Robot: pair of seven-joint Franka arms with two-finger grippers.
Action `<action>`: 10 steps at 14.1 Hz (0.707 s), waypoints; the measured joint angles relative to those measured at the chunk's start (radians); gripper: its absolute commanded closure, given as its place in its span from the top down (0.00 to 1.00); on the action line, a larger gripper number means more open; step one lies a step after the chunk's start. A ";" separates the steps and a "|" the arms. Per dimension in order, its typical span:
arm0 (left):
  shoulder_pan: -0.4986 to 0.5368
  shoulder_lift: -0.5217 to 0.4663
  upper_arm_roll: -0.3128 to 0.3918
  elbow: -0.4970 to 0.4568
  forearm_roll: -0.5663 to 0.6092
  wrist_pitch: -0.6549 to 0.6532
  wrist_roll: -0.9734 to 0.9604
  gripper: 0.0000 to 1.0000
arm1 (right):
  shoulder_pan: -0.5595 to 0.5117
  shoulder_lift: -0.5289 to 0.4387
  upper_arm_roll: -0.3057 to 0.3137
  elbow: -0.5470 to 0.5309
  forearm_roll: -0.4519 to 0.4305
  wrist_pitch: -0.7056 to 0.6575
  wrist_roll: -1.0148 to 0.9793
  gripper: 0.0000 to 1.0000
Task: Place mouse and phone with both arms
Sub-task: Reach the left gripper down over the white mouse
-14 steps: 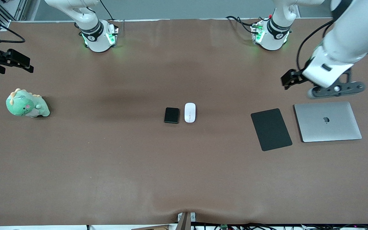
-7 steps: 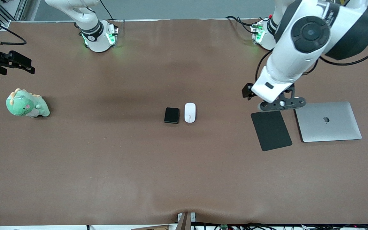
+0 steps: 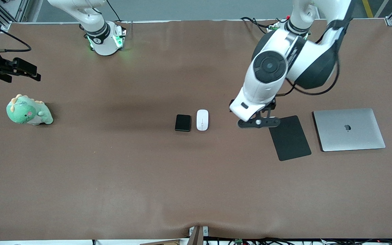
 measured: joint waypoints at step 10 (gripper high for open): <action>-0.156 0.235 0.006 0.003 0.007 0.208 -0.094 1.00 | -0.001 0.029 -0.001 0.001 0.000 0.003 0.000 1.00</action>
